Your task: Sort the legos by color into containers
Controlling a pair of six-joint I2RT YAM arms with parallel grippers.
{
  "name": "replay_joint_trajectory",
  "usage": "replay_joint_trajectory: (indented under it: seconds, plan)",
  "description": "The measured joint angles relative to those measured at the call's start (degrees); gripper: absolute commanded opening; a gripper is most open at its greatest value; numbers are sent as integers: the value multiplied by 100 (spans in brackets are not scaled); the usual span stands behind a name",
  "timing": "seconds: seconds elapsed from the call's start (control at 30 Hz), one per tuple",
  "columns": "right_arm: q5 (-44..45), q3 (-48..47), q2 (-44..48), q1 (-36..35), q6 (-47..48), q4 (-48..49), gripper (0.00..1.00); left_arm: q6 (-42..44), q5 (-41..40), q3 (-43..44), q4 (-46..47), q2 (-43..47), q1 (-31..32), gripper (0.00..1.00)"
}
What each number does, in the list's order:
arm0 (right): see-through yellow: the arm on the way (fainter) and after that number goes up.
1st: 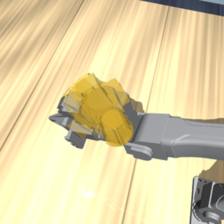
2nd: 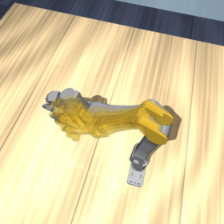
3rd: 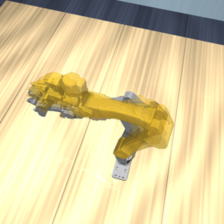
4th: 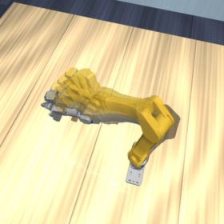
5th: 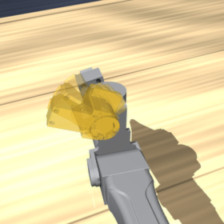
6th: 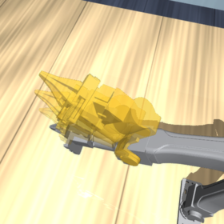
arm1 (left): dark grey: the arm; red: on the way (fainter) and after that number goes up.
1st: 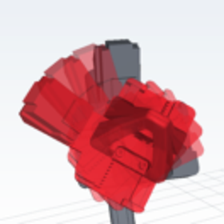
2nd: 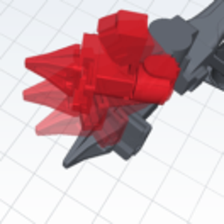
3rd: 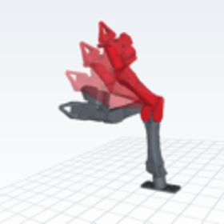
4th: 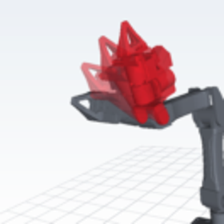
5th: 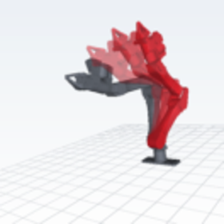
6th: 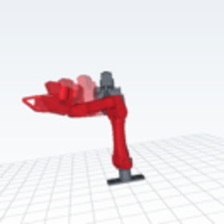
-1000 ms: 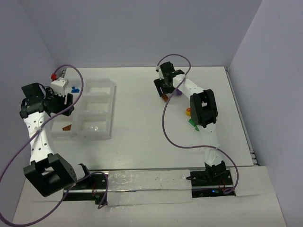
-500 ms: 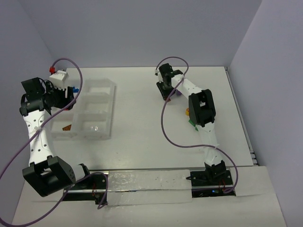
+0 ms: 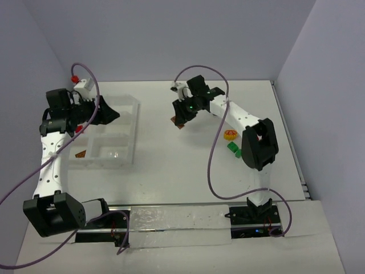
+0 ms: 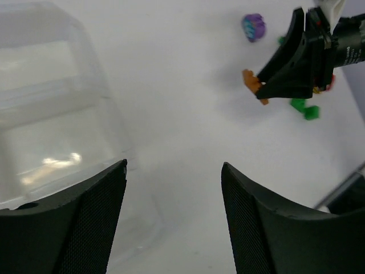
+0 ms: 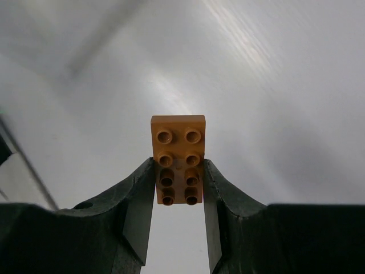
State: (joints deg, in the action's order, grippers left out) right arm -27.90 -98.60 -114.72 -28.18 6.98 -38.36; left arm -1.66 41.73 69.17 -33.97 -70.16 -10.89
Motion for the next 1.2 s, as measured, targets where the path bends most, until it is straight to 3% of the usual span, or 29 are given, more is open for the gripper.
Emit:
replay_joint_trajectory:
  seconds: [0.2,0.5,0.83,1.2]
  plan:
    - [-403,-626,516,-1122,8,268,0,-1337,360,-590,549,-23,849,76]
    - [-86,-934,500,-1821,-2,233,0,-2696,1006,-750,1444,-204,1011,75]
    - [258,-934,496,-1903,-4,102,0,-2715,1102,-1007,1566,-208,1453,64]
    - [298,-938,496,-1934,-52,142,0,-2498,1177,-1029,1402,-453,1516,41]
